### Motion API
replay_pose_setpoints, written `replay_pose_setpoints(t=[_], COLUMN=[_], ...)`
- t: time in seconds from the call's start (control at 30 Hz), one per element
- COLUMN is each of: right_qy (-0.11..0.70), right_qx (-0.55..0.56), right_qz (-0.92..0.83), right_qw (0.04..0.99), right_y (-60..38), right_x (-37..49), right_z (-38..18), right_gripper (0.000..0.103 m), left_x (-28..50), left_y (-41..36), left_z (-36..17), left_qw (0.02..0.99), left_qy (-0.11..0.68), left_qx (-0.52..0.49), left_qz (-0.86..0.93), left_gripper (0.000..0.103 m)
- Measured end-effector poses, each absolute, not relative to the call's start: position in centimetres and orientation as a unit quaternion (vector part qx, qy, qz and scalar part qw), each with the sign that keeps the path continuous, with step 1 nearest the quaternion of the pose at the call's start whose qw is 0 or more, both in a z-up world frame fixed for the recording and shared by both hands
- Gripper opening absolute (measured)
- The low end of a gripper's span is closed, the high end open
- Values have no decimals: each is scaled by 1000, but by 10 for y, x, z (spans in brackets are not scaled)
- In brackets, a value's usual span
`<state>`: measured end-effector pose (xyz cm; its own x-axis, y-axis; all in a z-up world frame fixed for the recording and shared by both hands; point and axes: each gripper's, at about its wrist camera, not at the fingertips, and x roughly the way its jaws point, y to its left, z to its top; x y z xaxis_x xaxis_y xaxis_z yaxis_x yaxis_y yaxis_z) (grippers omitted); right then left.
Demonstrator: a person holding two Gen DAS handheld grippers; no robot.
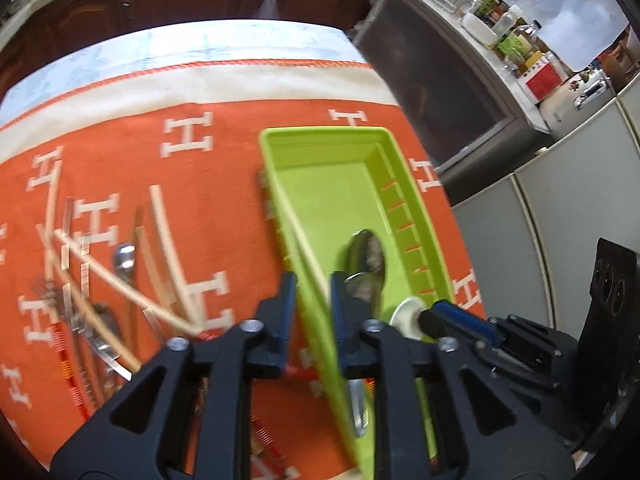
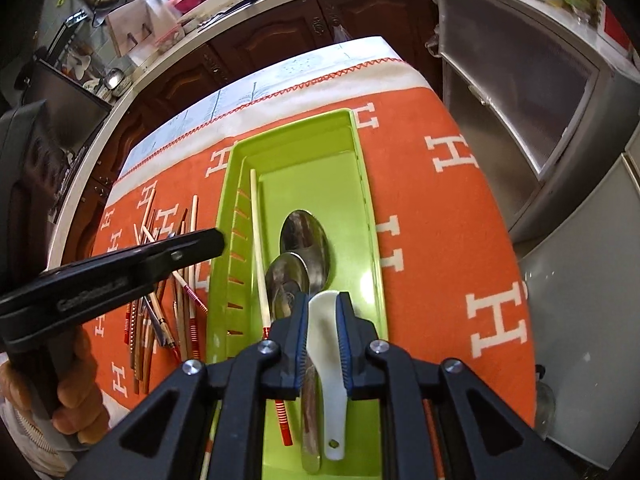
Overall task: Organize utensils
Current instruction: 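Lower and release the white spoon with right tool while left tool drops the chopstick in the tray, then move the right tool back over the chopsticks while left tool withdraws from the tray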
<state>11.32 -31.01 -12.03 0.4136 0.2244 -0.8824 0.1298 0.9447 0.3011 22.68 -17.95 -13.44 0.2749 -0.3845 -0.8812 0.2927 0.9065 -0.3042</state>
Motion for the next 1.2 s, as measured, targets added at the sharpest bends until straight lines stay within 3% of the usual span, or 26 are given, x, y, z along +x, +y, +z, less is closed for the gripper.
replay_pose_setpoints(t=[0.13, 0.77, 1.2], right_qy=[536, 502, 514], right_qx=[172, 186, 152], right_qz=[26, 16, 51], right_qw=[826, 845, 843], right_y=[-307, -275, -215], right_x=[107, 75, 77], right_z=[-117, -78, -76], right_gripper=[14, 14, 14], left_x=[215, 152, 133], left_y=[-160, -62, 8], left_z=[-123, -83, -95], left_qw=[805, 855, 865], left_qy=[554, 508, 500], left_qx=[-42, 8, 5], left_qz=[-208, -101, -37], left_gripper=[32, 36, 36])
